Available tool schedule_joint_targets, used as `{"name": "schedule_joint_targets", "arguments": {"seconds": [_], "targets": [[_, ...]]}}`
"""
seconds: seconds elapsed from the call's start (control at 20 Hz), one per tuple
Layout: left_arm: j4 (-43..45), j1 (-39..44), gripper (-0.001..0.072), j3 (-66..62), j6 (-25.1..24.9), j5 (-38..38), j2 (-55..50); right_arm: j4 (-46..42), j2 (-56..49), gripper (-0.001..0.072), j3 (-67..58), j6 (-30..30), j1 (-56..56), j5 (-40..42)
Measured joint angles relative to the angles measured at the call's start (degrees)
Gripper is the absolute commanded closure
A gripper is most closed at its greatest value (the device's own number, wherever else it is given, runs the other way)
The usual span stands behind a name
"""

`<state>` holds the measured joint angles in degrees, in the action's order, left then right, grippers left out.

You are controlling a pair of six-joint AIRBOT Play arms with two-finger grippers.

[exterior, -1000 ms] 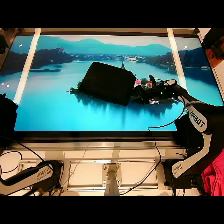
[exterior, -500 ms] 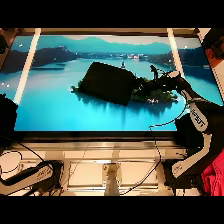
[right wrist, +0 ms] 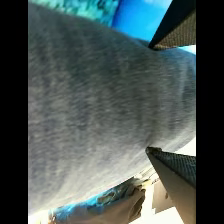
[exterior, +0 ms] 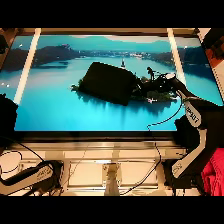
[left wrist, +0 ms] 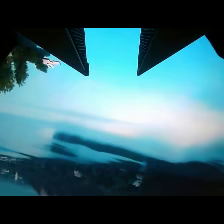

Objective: Fold the clothes and pants, and hang the long-sleeved shirts on hangers.

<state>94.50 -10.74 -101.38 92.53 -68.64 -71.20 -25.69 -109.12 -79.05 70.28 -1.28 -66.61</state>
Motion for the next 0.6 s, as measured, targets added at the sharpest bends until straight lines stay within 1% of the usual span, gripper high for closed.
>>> {"name": "schedule_joint_targets", "arguments": {"seconds": [0.15,0.2,0.25,0.35,0.4,0.6], "targets": [[0.02,0.00,0.0352,0.02,0.00,0.00,0.00,1.01,-1.55,0.0042,-0.04,0.15,-1.46,0.79],[0.00,0.00,0.0352,0.02,0.02,0.00,0.00,1.16,-2.12,0.0141,-0.04,0.50,-2.01,1.38],[0.00,0.00,0.0352,0.02,0.00,0.00,0.00,1.36,-2.56,0.0290,-0.04,0.79,-2.62,2.08],[0.00,0.00,0.0352,0.02,0.02,0.00,0.00,1.42,-3.23,0.0670,-0.31,1.18,-3.54,3.89],[0.00,0.00,0.0352,0.02,0.00,-0.02,0.00,1.68,-3.37,0.0686,-0.72,1.36,-3.74,4.31],[0.02,0.00,0.0352,0.02,0.00,0.00,0.00,2.19,-2.60,0.0688,-4.17,3.32,-2.01,4.74]]}}
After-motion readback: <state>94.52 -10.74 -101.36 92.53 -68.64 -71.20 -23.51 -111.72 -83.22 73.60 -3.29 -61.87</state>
